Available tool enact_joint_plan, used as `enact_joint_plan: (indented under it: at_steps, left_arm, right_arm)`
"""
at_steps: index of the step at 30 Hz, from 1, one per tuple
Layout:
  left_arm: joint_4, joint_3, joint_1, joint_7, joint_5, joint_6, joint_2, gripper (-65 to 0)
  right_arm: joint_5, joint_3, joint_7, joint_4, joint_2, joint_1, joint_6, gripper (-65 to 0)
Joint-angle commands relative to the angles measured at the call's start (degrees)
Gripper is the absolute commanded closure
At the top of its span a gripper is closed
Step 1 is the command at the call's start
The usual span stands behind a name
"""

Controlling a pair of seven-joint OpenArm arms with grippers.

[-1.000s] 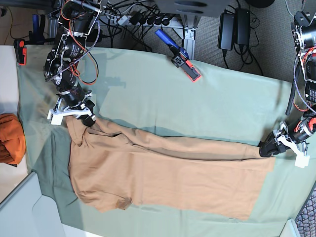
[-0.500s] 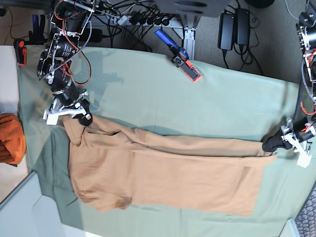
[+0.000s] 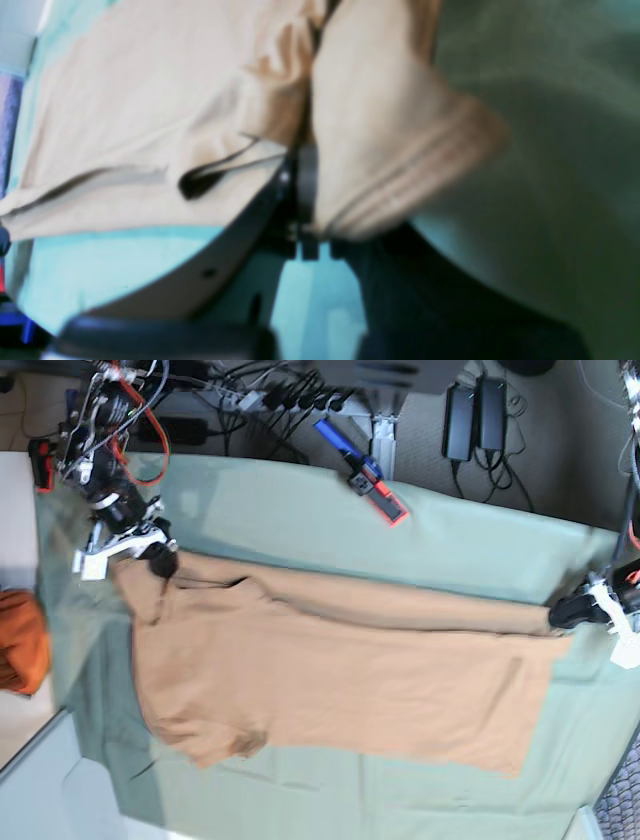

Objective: Fold the T-shirt properly
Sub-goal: 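Drag the folded shirt toward the robot with both grippers, then release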

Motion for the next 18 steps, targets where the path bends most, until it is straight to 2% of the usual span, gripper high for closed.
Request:
enact_joint_plan:
  at_steps: [1, 6, 14, 18]
  left_arm:
    - [2.2, -0.5, 0.5, -0.6, -1.4, -0.5, -1.4, 0.0]
    - [7.1, -0.6, 5.6, -0.6, -1.2, -0.5, -2.4, 0.0]
    - [8.9, -0.7, 10.2, -0.2, -1.3, -0.5, -6.3, 0.0]
    - [9.0, -2.2, 11.6, 1.7, -4.3, -0.5, -7.7, 0.0]
  right_arm:
    - [1.1, 0.3, 0.9, 2.3, 1.1, -1.1, 5.4, 0.0]
    - [1.1, 0.3, 0.9, 7.2, 1.2, -7.5, 5.4, 0.0]
    - [1.2, 2.0, 0.9, 11.7, 1.2, -14.5, 5.4, 0.0]
    - [1.2, 3.8, 0.9, 13.6, 1.9, -16.6, 5.4, 0.0]
